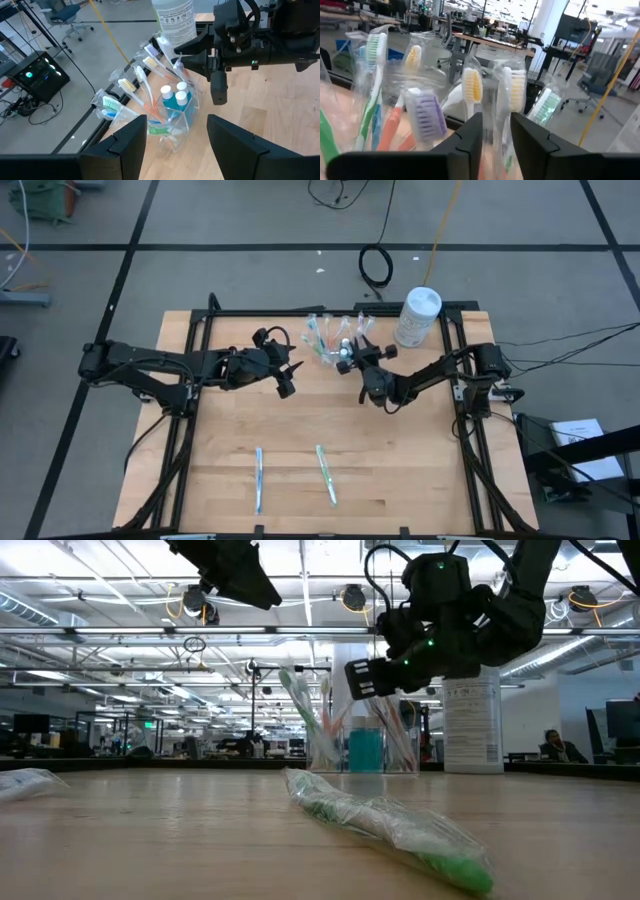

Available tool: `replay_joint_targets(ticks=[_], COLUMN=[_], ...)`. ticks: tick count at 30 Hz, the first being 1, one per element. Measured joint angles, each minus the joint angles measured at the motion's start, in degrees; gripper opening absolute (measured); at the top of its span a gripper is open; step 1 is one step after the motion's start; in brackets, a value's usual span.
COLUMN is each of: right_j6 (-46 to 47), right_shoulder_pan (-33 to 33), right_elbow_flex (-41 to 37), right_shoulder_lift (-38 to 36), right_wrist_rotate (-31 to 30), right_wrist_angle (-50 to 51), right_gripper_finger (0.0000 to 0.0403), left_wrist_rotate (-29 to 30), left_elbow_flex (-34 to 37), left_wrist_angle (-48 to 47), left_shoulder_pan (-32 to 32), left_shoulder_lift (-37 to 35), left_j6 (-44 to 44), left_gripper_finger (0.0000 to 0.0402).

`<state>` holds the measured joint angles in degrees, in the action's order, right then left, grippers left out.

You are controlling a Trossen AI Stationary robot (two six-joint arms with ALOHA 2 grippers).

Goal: Pick & Place toothbrushing station
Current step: Put the orange toothbrush into the transparent organizer, then put the blue toothbrush into the transparent organizer

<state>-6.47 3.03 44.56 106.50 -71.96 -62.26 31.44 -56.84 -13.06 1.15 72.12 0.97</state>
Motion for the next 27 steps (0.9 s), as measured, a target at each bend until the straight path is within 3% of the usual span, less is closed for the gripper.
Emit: replay_joint_targets(ticks=[5, 15, 23, 27], right_j6=[-5.25, -6.44, -2.20, 3.86], right_shoulder_pan=[-0.75, -5.62, -6.11, -3.41], right_elbow_flex=[0.00, 0.00, 0.00, 0.00], right_shoulder_lift=[-0.62, -7.80, -9.22, -9.14], right_wrist_rotate=[0.02, 0.98, 9.89, 21.88], right_wrist_angle=[-0.32, 0.49, 5.38, 8.97], right_gripper_finger=[0.0127, 0.0158, 0.0177, 0.0186], left_wrist_rotate=[-0.02, -2.18, -4.55, -4.54], left_elbow_flex=[0.00, 0.00, 0.00, 0.00], left_wrist_angle=[-0.27, -0.42, -0.44, -0.39], left_shoulder_pan=[0.00, 0.06, 0.16, 0.15], left_shoulder_lift=[0.00, -0.02, -0.02, -0.02], left_j6=[0.75, 2.34, 3.78, 3.82], left_gripper_finger=[0.0214, 0.0214, 0.0214, 0.0214])
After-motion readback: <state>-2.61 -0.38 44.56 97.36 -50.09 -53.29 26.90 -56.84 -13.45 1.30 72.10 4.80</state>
